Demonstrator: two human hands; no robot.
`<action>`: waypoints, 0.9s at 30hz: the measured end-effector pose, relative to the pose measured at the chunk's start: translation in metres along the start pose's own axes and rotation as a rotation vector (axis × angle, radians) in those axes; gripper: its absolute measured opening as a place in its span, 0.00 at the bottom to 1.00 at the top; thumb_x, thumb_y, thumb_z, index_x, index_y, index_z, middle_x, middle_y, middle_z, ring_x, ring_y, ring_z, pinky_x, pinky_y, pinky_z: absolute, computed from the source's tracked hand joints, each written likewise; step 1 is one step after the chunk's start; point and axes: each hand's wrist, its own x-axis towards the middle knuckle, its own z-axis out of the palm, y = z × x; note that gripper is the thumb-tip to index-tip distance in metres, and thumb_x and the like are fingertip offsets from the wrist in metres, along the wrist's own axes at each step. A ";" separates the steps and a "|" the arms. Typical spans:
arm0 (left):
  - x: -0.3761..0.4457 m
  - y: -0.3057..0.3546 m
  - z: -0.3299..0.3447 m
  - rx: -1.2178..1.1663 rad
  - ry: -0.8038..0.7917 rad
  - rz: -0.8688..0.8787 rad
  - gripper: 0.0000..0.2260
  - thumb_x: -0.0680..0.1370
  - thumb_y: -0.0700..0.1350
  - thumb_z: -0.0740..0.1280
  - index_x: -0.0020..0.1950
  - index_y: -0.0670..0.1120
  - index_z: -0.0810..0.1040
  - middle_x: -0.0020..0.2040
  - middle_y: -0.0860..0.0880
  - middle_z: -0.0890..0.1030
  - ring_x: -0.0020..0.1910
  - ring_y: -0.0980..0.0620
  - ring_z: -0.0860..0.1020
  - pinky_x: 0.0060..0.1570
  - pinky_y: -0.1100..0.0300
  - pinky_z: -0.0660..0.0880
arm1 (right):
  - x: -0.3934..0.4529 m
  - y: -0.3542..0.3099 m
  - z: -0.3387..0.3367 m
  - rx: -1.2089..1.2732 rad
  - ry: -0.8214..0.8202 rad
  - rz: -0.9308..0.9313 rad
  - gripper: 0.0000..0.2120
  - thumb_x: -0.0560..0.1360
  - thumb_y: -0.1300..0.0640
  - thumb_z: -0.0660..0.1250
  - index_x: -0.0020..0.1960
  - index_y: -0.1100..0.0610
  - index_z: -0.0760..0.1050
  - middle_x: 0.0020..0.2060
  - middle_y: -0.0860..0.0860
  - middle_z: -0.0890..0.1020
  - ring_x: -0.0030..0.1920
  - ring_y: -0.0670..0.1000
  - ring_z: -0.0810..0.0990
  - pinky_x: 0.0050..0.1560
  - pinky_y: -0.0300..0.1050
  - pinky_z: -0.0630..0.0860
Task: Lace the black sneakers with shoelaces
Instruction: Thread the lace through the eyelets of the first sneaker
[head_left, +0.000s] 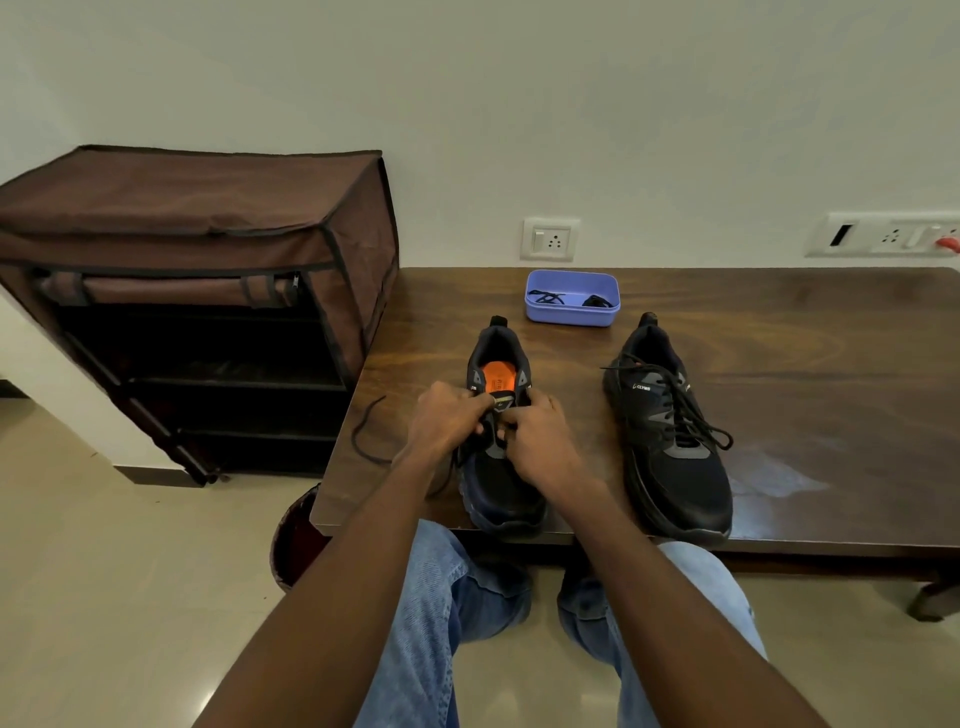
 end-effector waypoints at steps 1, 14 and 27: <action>0.001 0.000 0.000 -0.009 -0.004 0.002 0.15 0.76 0.48 0.70 0.31 0.46 0.78 0.27 0.50 0.80 0.23 0.60 0.73 0.30 0.63 0.71 | -0.001 -0.002 -0.004 0.053 0.013 0.042 0.10 0.80 0.58 0.63 0.57 0.55 0.81 0.62 0.54 0.74 0.59 0.53 0.73 0.59 0.49 0.73; 0.003 -0.001 0.003 -0.001 0.013 0.002 0.14 0.77 0.49 0.70 0.34 0.44 0.80 0.30 0.48 0.82 0.25 0.59 0.73 0.33 0.60 0.72 | 0.002 0.046 -0.047 0.099 0.439 0.332 0.18 0.77 0.62 0.66 0.66 0.59 0.75 0.70 0.58 0.69 0.68 0.60 0.69 0.67 0.57 0.71; 0.003 -0.002 0.002 -0.027 0.006 -0.004 0.14 0.77 0.49 0.69 0.36 0.43 0.81 0.31 0.47 0.82 0.29 0.55 0.76 0.36 0.57 0.74 | 0.002 0.013 -0.029 0.223 0.157 0.087 0.09 0.80 0.62 0.63 0.53 0.56 0.81 0.59 0.51 0.80 0.57 0.52 0.78 0.54 0.43 0.71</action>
